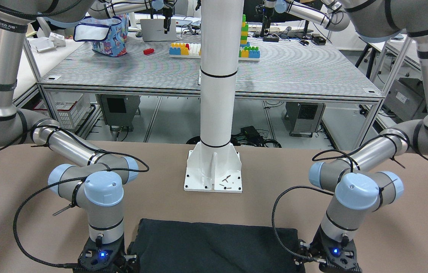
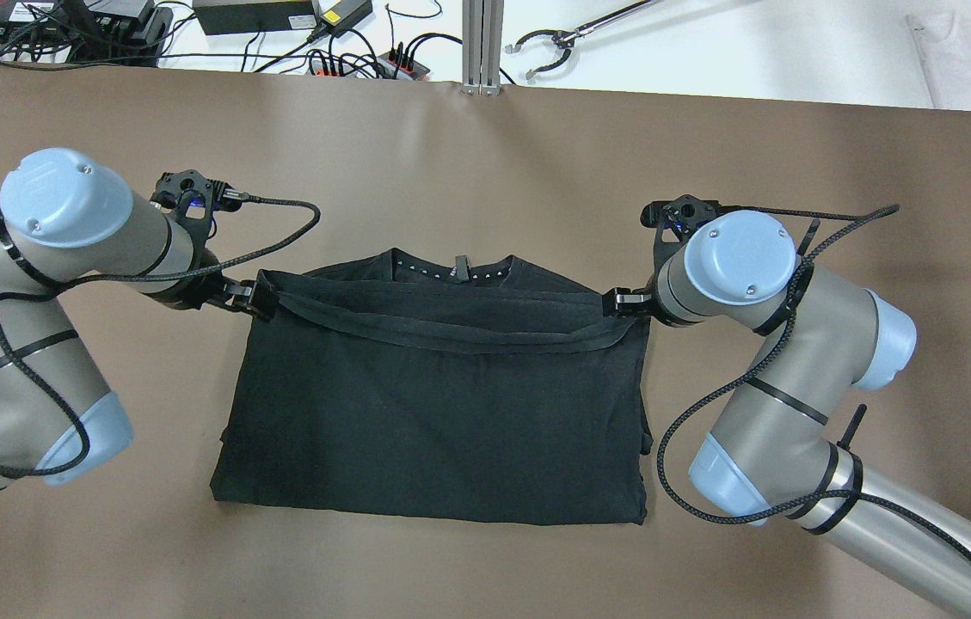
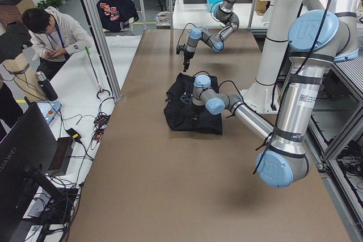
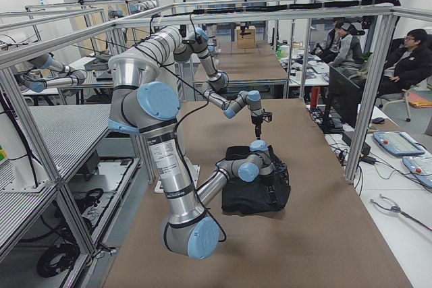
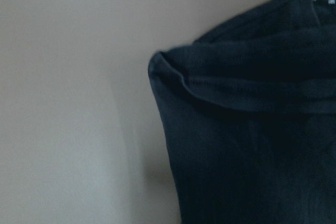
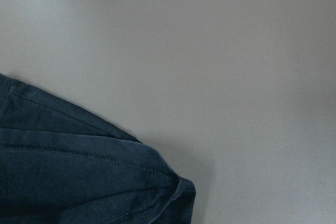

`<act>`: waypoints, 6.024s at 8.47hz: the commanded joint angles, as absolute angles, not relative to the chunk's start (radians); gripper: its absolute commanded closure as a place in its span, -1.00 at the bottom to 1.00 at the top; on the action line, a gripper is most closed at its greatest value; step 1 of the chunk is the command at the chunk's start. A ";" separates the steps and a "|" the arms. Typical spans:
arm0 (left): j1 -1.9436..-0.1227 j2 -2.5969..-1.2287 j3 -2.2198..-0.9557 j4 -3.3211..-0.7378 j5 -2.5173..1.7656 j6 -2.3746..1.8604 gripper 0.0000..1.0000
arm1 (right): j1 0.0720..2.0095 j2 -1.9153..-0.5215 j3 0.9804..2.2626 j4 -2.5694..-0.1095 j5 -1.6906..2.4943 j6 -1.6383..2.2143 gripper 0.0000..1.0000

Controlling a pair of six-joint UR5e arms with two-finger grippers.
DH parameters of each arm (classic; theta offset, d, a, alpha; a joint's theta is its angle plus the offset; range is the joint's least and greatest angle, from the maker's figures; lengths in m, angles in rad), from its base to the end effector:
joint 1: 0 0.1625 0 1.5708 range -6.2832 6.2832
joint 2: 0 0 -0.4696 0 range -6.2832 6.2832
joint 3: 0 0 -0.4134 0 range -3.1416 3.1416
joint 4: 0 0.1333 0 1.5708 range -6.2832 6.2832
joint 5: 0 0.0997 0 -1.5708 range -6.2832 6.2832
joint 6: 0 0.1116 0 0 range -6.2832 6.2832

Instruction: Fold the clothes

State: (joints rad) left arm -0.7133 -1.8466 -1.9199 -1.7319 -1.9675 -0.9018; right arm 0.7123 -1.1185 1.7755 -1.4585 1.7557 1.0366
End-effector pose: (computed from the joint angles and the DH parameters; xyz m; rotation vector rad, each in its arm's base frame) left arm 0.3996 -0.4650 0.3747 0.2045 0.8367 0.1143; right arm -0.4413 -0.5301 0.3419 0.3051 -0.7255 0.0977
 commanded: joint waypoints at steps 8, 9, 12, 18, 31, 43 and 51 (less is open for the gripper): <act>-0.439 -1.683 -1.944 -1.913 -1.849 -1.049 -0.19 | 0.706 -1.134 1.778 -1.447 1.755 1.037 -0.89; -0.439 -1.684 -1.942 -1.913 -1.848 -1.057 0.19 | 0.706 -1.140 1.779 -1.447 1.755 1.037 -0.88; -0.436 -1.686 -1.939 -1.913 -1.824 -1.112 1.00 | 0.706 -1.143 1.779 -1.445 1.755 1.040 -0.89; -0.626 -1.754 -1.872 -1.899 -1.828 -0.909 1.00 | 0.704 -1.143 1.778 -1.445 1.753 1.043 -0.89; -0.963 -2.643 -0.680 -2.138 -1.841 -0.529 -0.64 | 0.695 -1.141 1.776 -1.445 1.752 1.052 -0.88; -1.039 -2.461 -0.904 -2.149 -1.942 -0.443 -1.00 | 0.511 -1.140 1.669 -1.173 1.654 1.519 -0.23; -1.037 -2.450 -0.907 -2.151 -1.937 -0.443 -1.00 | 0.462 -1.213 1.831 -1.192 1.608 1.523 1.00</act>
